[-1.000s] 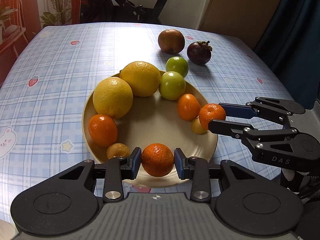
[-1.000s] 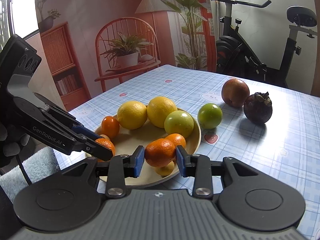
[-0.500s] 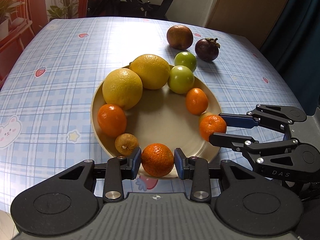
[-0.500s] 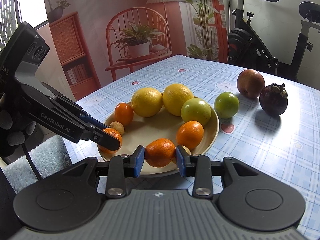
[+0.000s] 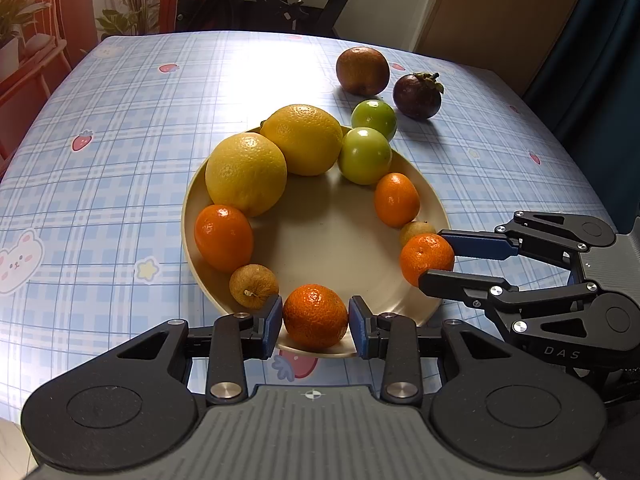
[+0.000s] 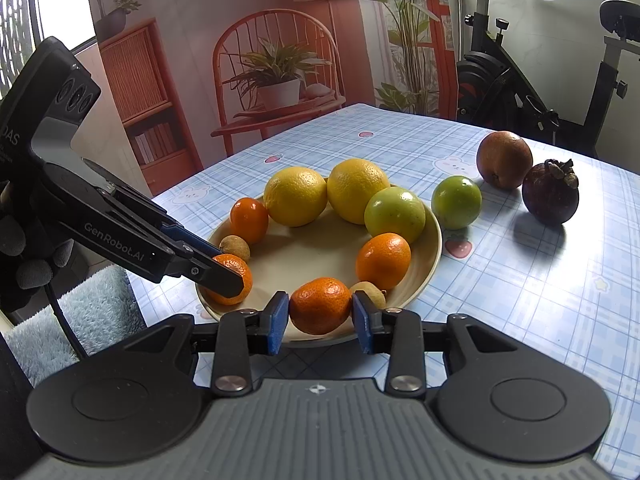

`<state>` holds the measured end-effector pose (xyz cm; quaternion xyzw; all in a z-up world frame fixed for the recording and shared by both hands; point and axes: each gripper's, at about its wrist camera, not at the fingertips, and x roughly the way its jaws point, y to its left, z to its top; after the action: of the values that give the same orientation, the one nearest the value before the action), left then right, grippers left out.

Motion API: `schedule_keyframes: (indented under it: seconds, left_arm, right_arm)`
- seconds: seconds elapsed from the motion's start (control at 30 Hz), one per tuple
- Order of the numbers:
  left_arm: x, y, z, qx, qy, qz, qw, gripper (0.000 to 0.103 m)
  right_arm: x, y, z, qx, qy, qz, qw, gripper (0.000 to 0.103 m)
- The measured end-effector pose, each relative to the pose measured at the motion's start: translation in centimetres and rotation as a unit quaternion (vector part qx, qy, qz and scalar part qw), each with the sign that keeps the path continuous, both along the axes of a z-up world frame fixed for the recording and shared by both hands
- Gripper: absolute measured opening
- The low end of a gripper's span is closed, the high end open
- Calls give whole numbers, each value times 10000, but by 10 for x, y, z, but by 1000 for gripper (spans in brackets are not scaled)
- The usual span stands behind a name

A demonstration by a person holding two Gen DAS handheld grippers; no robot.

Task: Organize fruits
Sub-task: 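Lower both mandarins onto the plate rim and open both tools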

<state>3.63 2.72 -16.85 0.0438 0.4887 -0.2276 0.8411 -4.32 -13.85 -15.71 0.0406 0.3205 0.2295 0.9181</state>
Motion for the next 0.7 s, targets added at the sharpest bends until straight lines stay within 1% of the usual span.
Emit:
schedule_keyframes:
  seconds: [0.4,0.47,0.7]
  left_arm:
    - [0,1,2,-28,-16,45,10000,38]
    - [-1,2,3,-45,-28,70,10000,38]
    - [0,5,10,-206,-95,197,9995,38]
  right_arm:
    - [-3,-2,3,38,-30,-46,10000,38]
    - [-3,-2,4,51,-48,-68,10000,40]
    - [-5,-5,5,83,-92,-109,9999,40]
